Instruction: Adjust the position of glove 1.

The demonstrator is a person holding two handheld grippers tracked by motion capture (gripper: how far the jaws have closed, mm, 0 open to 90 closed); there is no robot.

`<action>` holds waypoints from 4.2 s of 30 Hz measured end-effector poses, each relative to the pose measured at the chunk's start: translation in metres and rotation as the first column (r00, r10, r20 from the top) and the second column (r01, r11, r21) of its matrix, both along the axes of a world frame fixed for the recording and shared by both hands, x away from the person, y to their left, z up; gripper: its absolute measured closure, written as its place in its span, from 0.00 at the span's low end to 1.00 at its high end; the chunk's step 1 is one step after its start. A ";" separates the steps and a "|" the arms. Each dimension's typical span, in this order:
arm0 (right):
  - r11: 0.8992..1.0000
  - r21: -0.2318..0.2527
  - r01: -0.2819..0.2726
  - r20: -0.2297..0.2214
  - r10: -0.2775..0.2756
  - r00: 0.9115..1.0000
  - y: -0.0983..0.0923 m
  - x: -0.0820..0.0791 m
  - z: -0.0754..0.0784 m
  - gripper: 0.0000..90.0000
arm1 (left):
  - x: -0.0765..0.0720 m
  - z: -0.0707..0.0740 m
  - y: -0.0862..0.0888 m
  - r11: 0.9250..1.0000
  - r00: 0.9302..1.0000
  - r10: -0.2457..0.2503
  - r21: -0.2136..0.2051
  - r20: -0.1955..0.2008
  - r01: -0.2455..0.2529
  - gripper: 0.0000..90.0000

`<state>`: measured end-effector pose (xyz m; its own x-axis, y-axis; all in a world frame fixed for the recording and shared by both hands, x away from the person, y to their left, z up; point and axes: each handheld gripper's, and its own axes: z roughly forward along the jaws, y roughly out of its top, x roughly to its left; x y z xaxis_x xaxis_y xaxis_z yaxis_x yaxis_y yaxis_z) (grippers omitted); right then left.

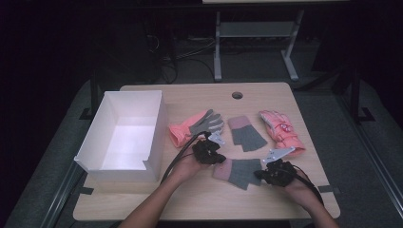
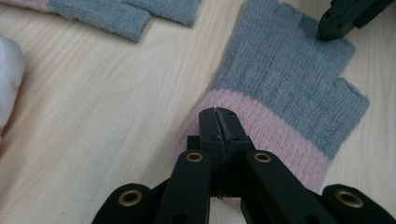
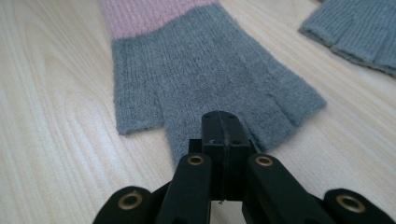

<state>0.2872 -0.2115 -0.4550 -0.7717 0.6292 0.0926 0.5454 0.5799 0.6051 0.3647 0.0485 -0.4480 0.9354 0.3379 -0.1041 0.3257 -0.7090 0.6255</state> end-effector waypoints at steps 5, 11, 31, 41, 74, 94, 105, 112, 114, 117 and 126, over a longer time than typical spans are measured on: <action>1.000 -0.001 0.003 0.000 -0.003 1.000 0.001 0.002 0.000 1.00 | -0.008 0.001 0.006 1.000 1.000 -0.006 0.008 -0.019 0.006 1.00; 1.000 -0.004 0.013 0.004 -0.013 1.000 0.006 0.008 0.000 1.00 | -0.019 0.003 0.014 1.000 0.999 -0.010 0.028 -0.033 0.011 1.00; 1.000 0.015 0.006 0.028 -0.007 1.000 0.048 0.051 -0.005 1.00 | -0.060 0.001 0.040 0.999 0.994 -0.032 -0.015 -0.109 0.030 1.00; 0.999 0.049 0.010 0.040 -0.012 0.999 0.070 0.069 -0.007 1.00 | -0.069 -0.001 0.023 0.996 0.988 -0.090 -0.034 -0.123 0.086 0.99; 1.000 -0.004 -0.003 0.045 0.003 0.999 0.054 0.025 -0.002 1.00 | -0.042 -0.007 0.005 0.999 0.995 -0.034 -0.034 -0.096 0.031 1.00; 0.998 0.052 0.031 0.040 -0.033 0.999 0.040 0.028 0.008 0.99 | -0.053 0.005 0.039 0.998 0.997 0.027 -0.063 -0.074 -0.031 0.64; 0.996 0.049 0.073 0.069 -0.076 0.995 0.017 0.038 0.018 1.00 | -0.065 0.005 0.070 0.991 0.993 0.116 -0.068 -0.025 -0.118 0.33; 0.989 0.046 0.141 0.084 -0.144 0.986 -0.002 0.055 0.020 1.00 | -0.079 0.000 0.082 0.989 0.990 0.138 -0.059 -0.019 -0.138 0.26; 0.989 0.043 0.145 0.093 -0.148 0.985 -0.004 0.057 0.019 1.00 | -0.081 -0.001 0.083 0.989 0.990 0.140 -0.054 -0.015 -0.141 0.24; 0.983 0.031 0.180 0.083 -0.182 0.980 -0.010 0.067 0.016 1.00 | -0.082 -0.003 0.084 0.988 0.989 0.146 -0.052 -0.009 -0.146 0.23; 0.974 -0.013 0.227 0.080 -0.225 0.971 -0.013 0.094 0.004 1.00 | -0.077 -0.008 0.084 0.987 0.987 0.157 -0.043 -0.012 -0.158 0.23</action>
<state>0.3812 -0.2241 -0.4511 -0.6135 0.7893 0.0224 0.6160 0.4607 0.6390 0.2874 0.1326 -0.4561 0.8699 0.4758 -0.1299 0.4367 -0.6207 0.6512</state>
